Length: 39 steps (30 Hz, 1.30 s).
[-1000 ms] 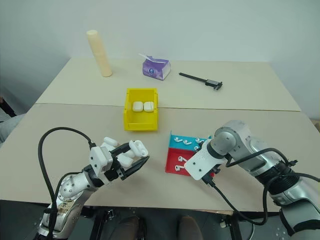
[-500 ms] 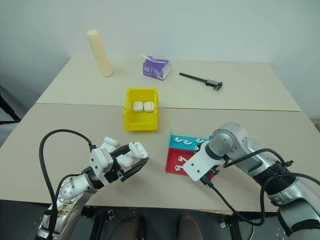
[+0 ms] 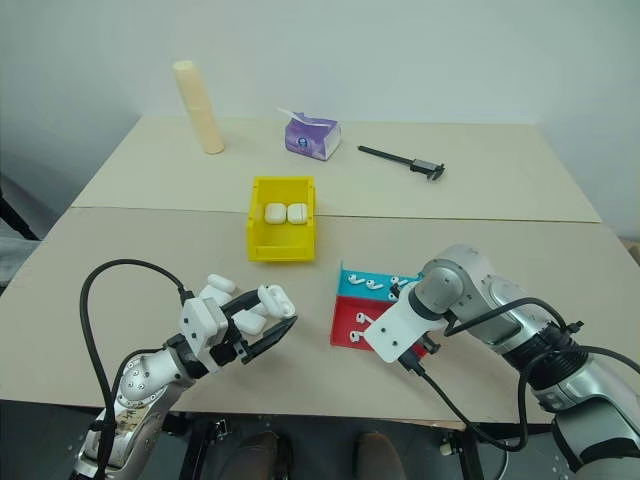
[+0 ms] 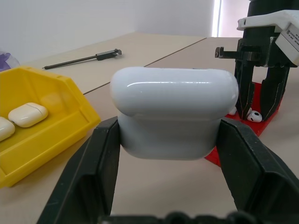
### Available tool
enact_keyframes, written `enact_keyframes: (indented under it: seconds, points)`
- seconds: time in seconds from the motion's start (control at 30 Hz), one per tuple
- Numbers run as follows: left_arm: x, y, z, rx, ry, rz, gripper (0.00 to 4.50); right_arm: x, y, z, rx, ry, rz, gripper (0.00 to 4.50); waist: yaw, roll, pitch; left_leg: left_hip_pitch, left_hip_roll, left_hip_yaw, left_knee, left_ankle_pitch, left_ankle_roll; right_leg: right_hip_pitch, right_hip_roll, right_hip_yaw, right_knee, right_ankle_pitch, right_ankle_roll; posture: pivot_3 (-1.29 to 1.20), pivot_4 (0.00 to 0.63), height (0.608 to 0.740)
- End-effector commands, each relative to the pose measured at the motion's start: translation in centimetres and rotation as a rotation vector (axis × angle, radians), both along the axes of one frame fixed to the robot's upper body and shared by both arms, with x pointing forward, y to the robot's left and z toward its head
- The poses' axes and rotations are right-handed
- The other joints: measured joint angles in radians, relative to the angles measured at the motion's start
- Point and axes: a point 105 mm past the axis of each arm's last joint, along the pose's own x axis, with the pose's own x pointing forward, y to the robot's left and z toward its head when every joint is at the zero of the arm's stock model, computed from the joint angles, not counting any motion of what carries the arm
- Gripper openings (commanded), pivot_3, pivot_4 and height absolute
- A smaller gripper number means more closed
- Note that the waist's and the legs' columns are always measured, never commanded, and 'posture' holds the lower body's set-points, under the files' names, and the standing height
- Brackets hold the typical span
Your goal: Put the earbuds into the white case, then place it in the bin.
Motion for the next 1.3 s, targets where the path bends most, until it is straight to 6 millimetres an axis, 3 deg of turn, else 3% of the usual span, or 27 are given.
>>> enact_keyframes:
  seconds: [0.03,0.17,0.57,0.67,0.8,0.97,1.07,1.17,1.3]
  points:
    - [-0.4,-0.3,1.1,-0.008,-0.049,-0.009,2.78,0.0,0.0,0.2,-0.007,-0.006,0.022,1.47,0.000,0.000,0.000,0.000,0.000,0.000,0.000,0.000,0.000,0.000,0.000,0.000,0.000,0.000,0.000,0.00,0.150,0.740]
    - [-0.4,-0.2,1.0,-0.007,-0.047,-0.007,2.78,0.1,-0.1,0.1,-0.009,-0.011,0.005,0.62,0.000,0.000,0.000,0.000,0.000,0.000,0.000,0.000,0.000,0.000,0.000,0.000,0.000,0.000,0.000,0.00,0.150,0.740]
    - [-0.4,-0.3,1.1,-0.017,-0.046,-0.008,2.78,0.1,0.2,0.1,0.012,-0.008,-0.008,0.62,0.000,0.000,0.000,0.001,0.000,0.000,0.000,0.000,0.000,0.001,0.000,0.000,0.000,0.000,0.000,0.00,0.150,0.740]
    - [-0.4,-0.4,1.4,-0.029,-0.053,-0.022,2.78,-0.4,0.3,1.1,0.057,0.022,-0.040,0.62,0.000,0.000,0.000,0.001,0.000,0.000,0.000,0.000,0.000,0.001,0.000,0.000,0.000,0.000,0.000,0.00,0.150,0.740]
    - [-0.3,-0.9,2.7,-0.073,-0.074,-0.065,2.78,-0.6,0.3,4.2,0.182,0.031,-0.121,0.62,0.001,0.000,0.000,-0.001,0.000,0.000,0.000,0.000,0.000,-0.001,0.000,0.000,0.000,0.000,0.000,0.00,0.150,0.740]
    - [0.0,-2.5,5.4,-0.156,-0.101,-0.200,2.78,-1.2,-0.2,11.9,0.524,0.065,-0.254,0.62,0.009,0.000,0.000,-0.002,0.001,-0.001,0.000,0.000,0.000,0.000,-0.002,-0.001,0.000,0.000,0.000,0.00,0.150,0.740]
    - [0.0,-3.5,6.5,-0.191,-0.105,-0.288,2.78,-1.4,-0.2,15.3,0.759,0.091,-0.270,0.62,0.009,0.000,0.000,-0.002,0.000,-0.001,0.000,0.000,0.000,0.000,-0.001,-0.001,-0.001,0.000,0.000,0.00,0.150,0.740]
    - [-0.4,-4.4,7.4,-0.203,-0.096,-0.388,2.78,-1.5,0.0,17.6,0.988,0.101,-0.244,0.62,0.005,0.000,0.000,-0.003,0.000,-0.001,0.000,-0.001,0.001,0.000,-0.001,0.000,-0.001,0.000,0.000,0.00,0.150,0.740]
    - [-0.8,-4.9,8.0,-0.184,-0.100,-0.489,2.78,-2.4,0.3,20.2,1.319,0.246,-0.135,0.62,0.001,0.000,0.000,-0.003,0.000,-0.002,0.001,-0.001,0.001,-0.001,0.001,0.000,0.000,0.000,0.000,0.00,0.150,0.740]
